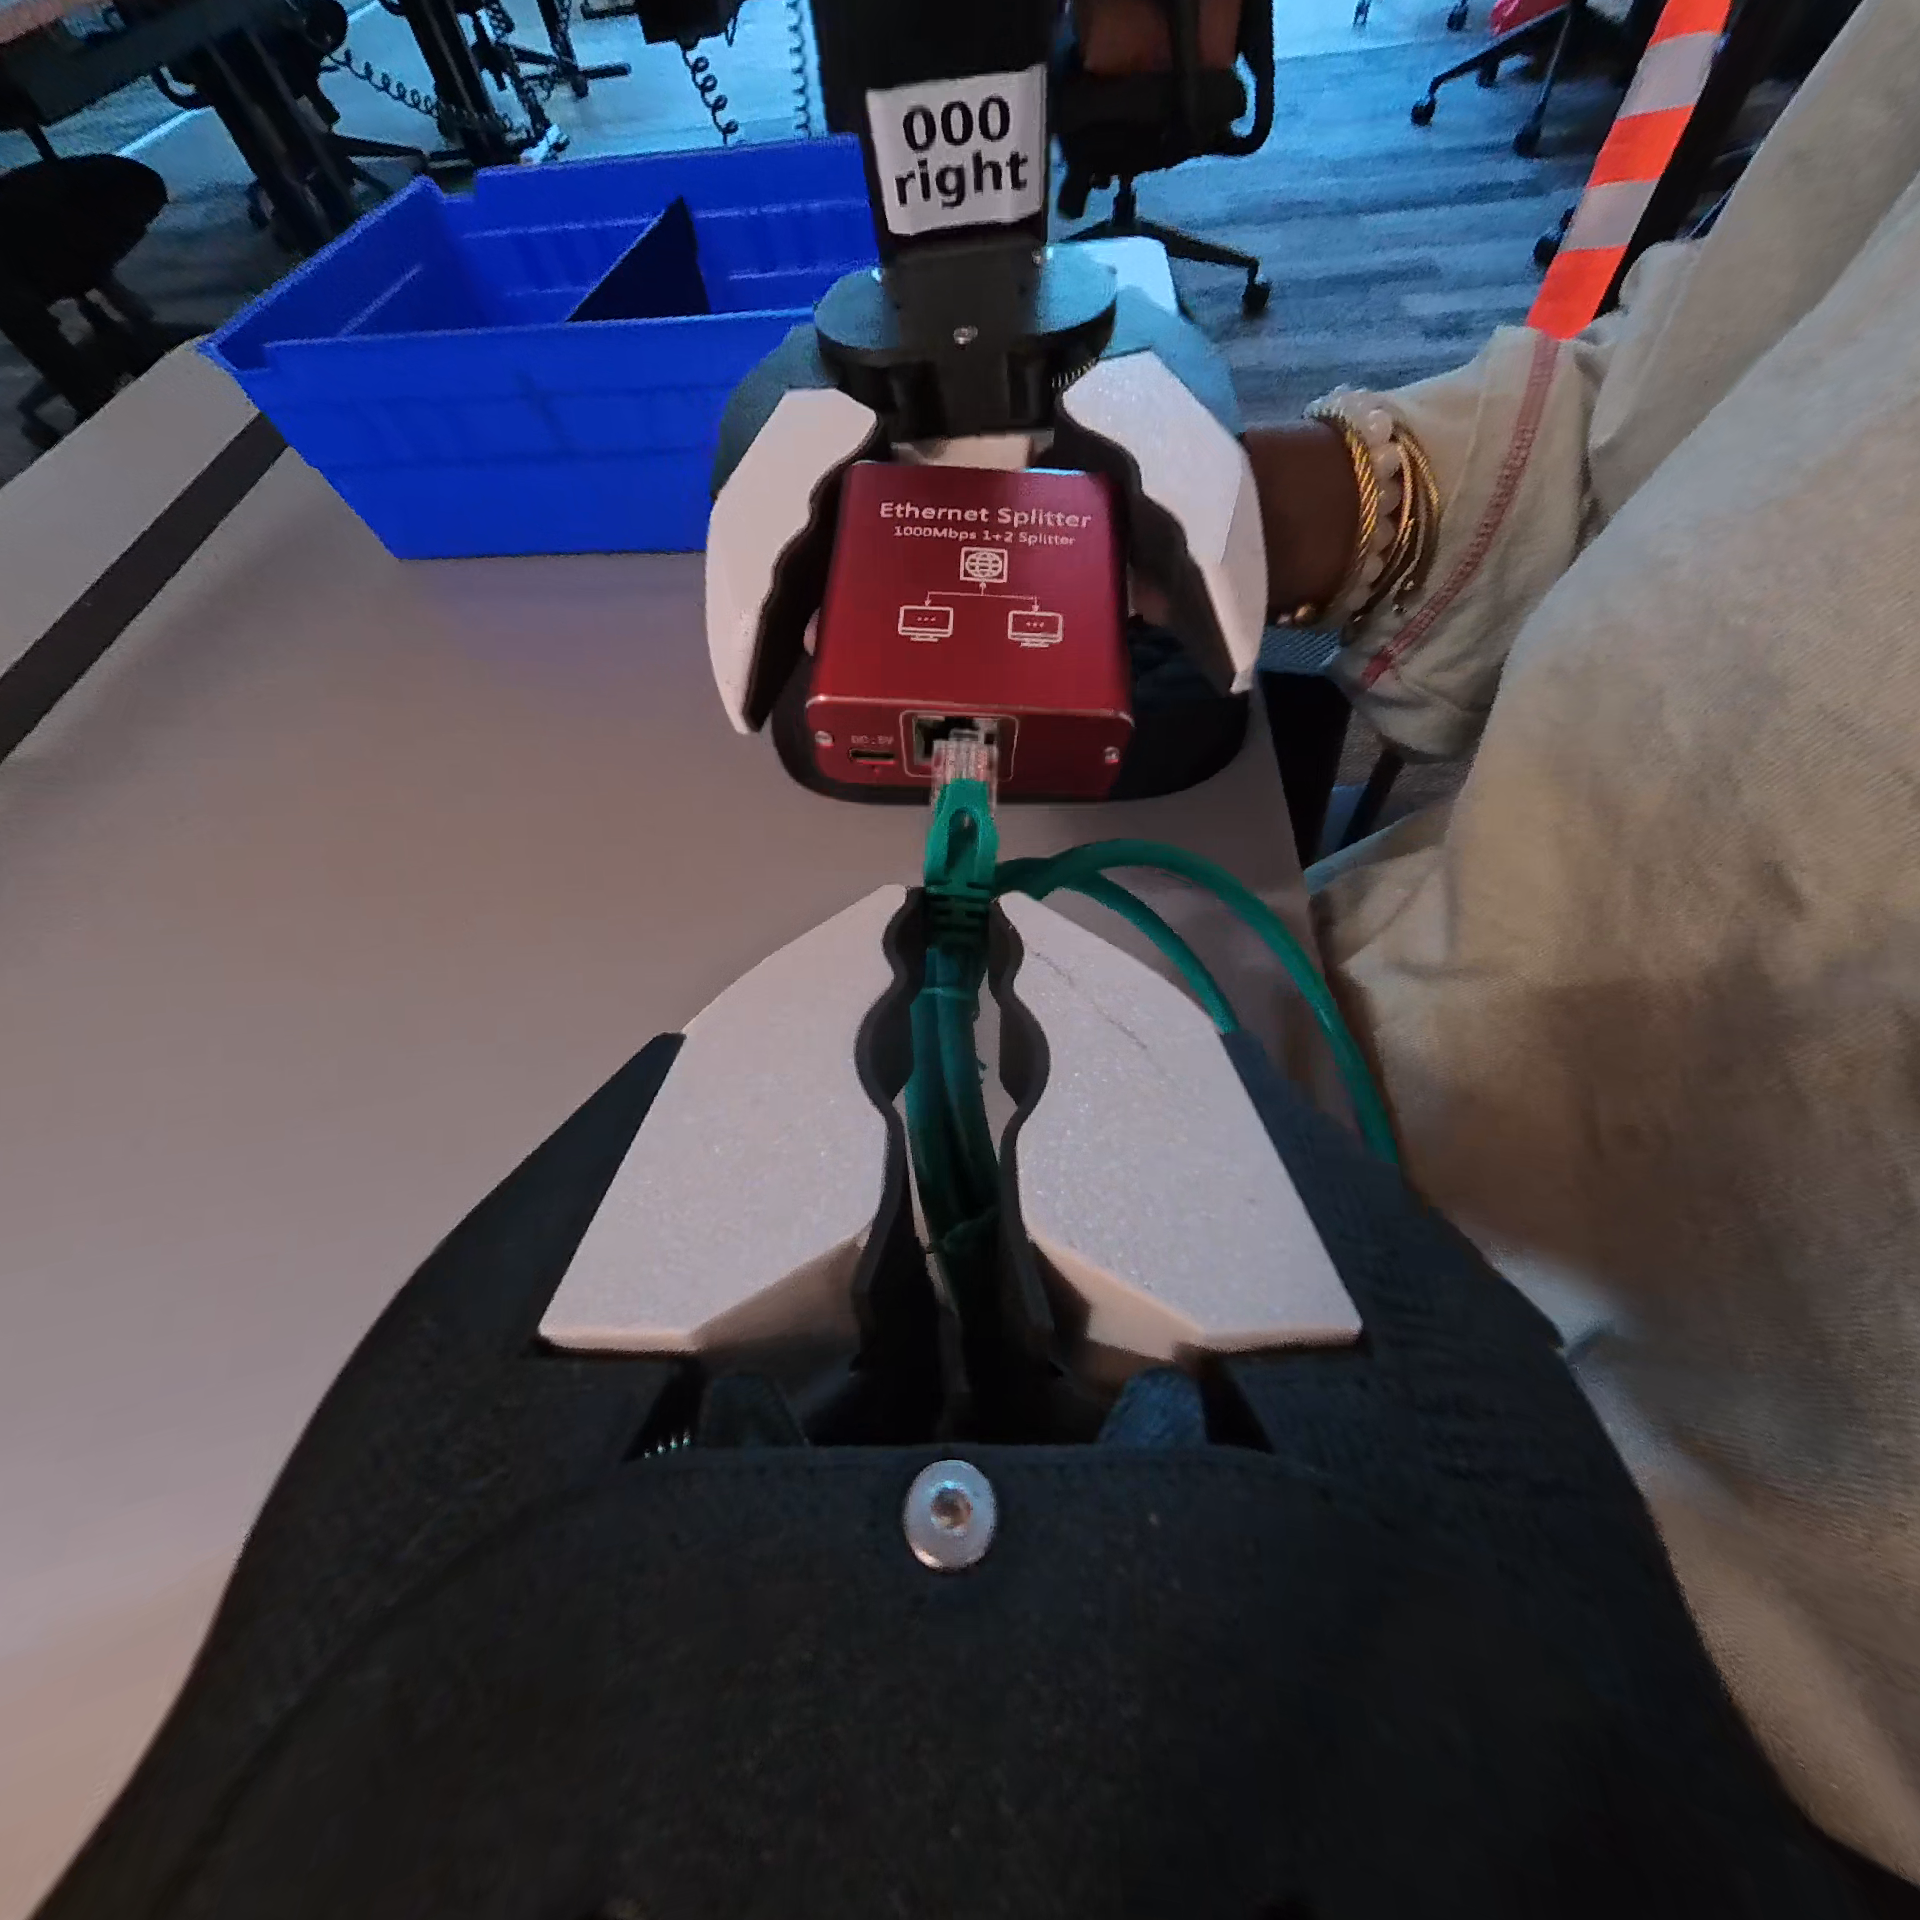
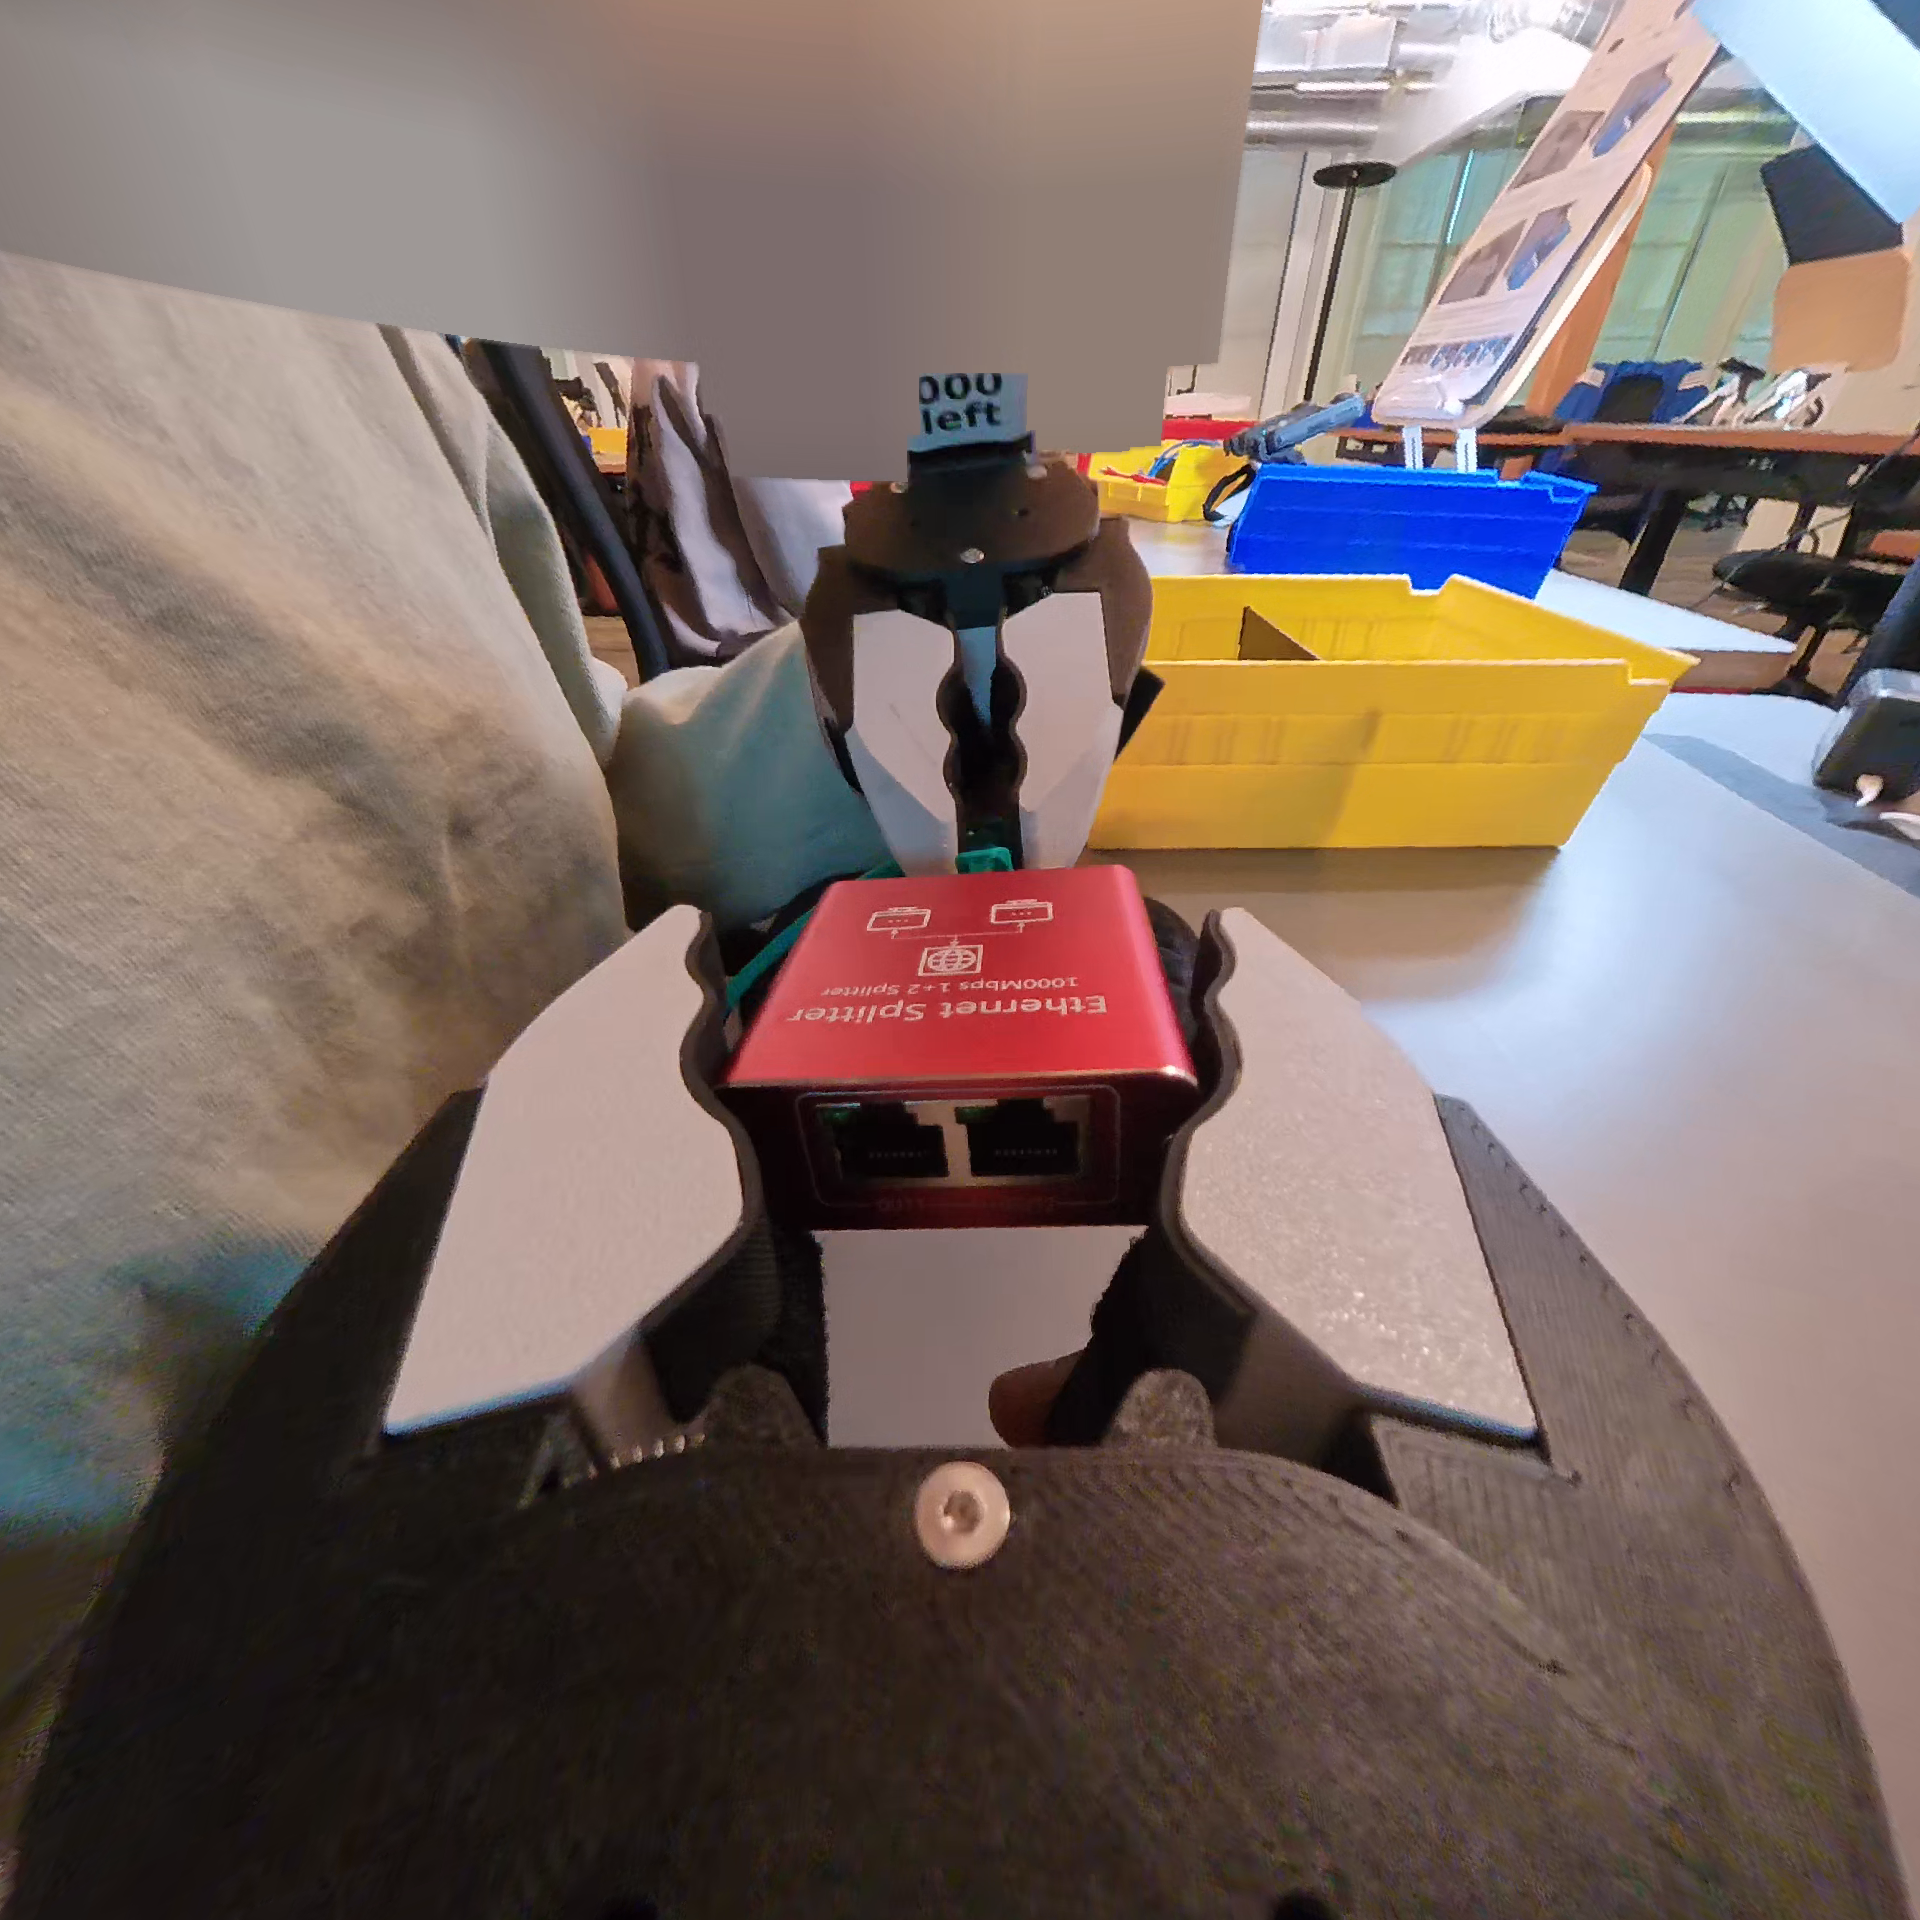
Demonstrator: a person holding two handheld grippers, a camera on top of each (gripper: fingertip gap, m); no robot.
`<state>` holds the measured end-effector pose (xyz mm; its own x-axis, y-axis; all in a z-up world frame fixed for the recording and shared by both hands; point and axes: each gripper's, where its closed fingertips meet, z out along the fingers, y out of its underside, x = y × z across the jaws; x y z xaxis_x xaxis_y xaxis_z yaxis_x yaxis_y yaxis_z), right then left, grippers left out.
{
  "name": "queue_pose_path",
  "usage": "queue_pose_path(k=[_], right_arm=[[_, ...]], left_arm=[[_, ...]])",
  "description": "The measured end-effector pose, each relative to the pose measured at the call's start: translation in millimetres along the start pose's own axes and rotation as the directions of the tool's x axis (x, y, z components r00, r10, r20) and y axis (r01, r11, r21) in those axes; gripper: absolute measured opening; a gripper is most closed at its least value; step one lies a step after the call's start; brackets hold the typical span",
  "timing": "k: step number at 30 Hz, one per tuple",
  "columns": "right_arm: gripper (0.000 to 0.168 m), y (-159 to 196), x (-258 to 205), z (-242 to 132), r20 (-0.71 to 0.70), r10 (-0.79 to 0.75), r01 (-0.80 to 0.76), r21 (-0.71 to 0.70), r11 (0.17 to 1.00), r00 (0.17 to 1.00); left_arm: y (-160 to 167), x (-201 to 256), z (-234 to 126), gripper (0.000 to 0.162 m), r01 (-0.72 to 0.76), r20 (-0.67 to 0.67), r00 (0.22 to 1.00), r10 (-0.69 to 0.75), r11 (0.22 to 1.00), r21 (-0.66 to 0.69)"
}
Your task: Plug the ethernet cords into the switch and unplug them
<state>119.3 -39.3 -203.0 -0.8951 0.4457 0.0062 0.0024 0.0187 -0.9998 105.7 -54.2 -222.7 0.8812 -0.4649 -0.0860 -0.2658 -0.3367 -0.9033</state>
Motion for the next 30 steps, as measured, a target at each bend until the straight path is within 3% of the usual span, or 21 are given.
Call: queue_pose_path(k=[13,21,24,26,28,30], right_arm=[[0.087,17,0,3,-0.012,-0.039,0.038,-0.096,0.995,0.999],[0.087,39,2,9,-0.023,-0.057,0.048,-0.289,0.956,0.998],[0.087,21,10,8,-0.062,-0.074,0.057,-0.245,0.968,0.995],[0.087,6,19,5,-0.124,-0.097,0.070,-0.201,0.977,0.987],[0.087,-7,33,0,-0.225,-0.099,0.061,-0.170,0.983,0.969],[0.087,-19,49,-6,-0.330,-0.030,0.003,-0.085,0.996,0.944]], left_arm=[[6,-1,11,0.010,-0.006,-0.002,1.000,0.006,0.998,-0.057],[36,-2,24,0.010,-0.081,-0.005,0.997,0.082,0.969,-0.234],[15,-14,14,0.012,-0.054,0.067,0.996,0.061,0.994,-0.096],[-1,-28,0,0.029,-0.038,0.151,0.988,0.038,0.999,0.000],[-19,-42,-15,0.051,-0.110,0.284,0.956,0.078,0.989,0.098],[-36,-47,-24,0.057,-0.266,0.449,0.876,0.175,0.953,0.147]])
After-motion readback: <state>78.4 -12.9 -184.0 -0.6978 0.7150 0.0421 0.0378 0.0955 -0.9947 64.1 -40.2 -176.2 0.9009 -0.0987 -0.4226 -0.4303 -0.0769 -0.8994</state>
